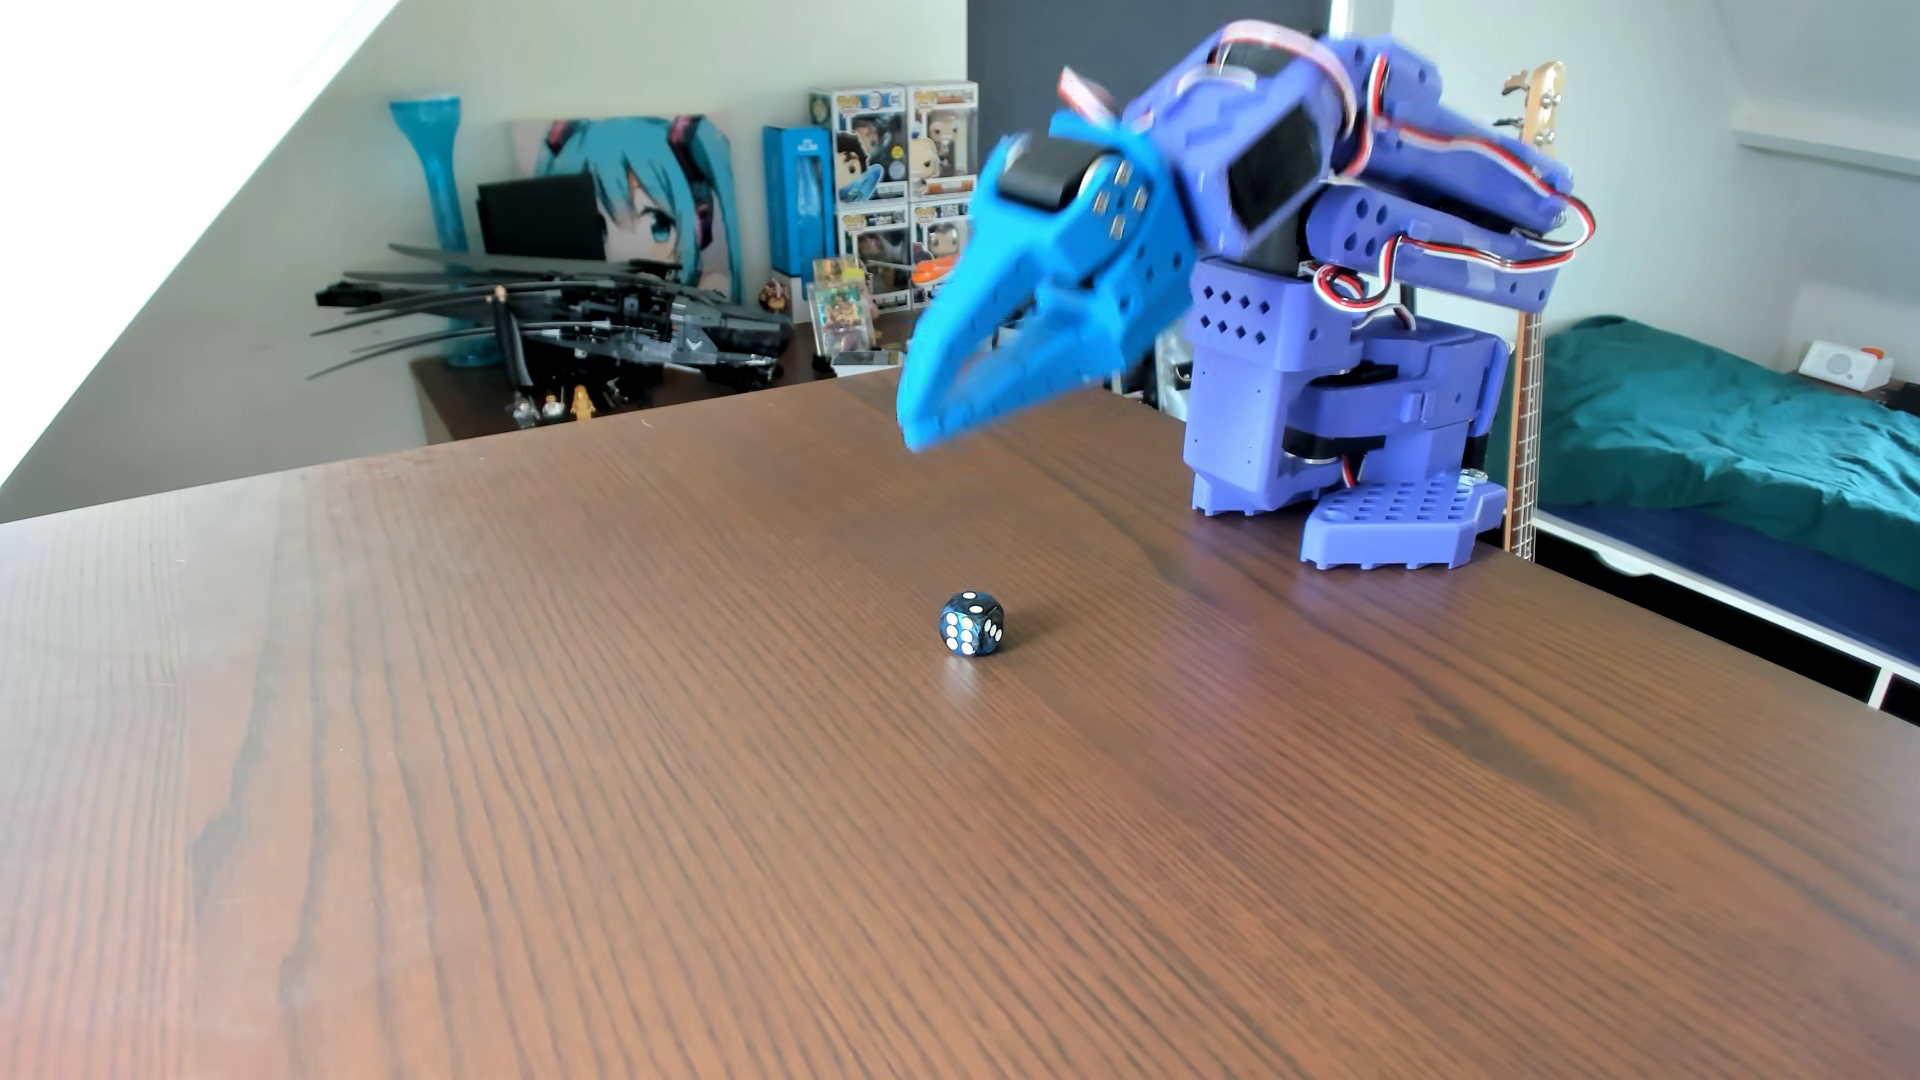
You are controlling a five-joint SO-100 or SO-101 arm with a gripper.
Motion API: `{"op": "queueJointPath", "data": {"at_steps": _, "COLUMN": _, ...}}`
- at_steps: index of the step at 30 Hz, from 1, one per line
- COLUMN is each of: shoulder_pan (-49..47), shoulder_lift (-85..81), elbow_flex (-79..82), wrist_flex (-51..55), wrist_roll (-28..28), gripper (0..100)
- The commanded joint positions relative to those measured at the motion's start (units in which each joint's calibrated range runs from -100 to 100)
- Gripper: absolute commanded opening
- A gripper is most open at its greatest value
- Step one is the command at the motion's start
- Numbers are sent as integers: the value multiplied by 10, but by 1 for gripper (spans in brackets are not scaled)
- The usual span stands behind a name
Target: Grab the blue dice
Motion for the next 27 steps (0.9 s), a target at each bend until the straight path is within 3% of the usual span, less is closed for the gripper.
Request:
{"op": "queueJointPath", "data": {"at_steps": 1, "shoulder_pan": -22, "shoulder_lift": 204, "elbow_flex": -309, "wrist_flex": 61, "wrist_roll": 32, "gripper": 2}}
{"op": "queueJointPath", "data": {"at_steps": 7, "shoulder_pan": -21, "shoulder_lift": 590, "elbow_flex": -684, "wrist_flex": 263, "wrist_roll": 84, "gripper": 2}}
{"op": "queueJointPath", "data": {"at_steps": 12, "shoulder_pan": -32, "shoulder_lift": 785, "elbow_flex": -654, "wrist_flex": 322, "wrist_roll": 114, "gripper": 2}}
{"op": "queueJointPath", "data": {"at_steps": 21, "shoulder_pan": -48, "shoulder_lift": 707, "elbow_flex": -415, "wrist_flex": 174, "wrist_roll": 120, "gripper": 2}}
{"op": "queueJointPath", "data": {"at_steps": 27, "shoulder_pan": -53, "shoulder_lift": 661, "elbow_flex": -346, "wrist_flex": 143, "wrist_roll": 119, "gripper": 4}}
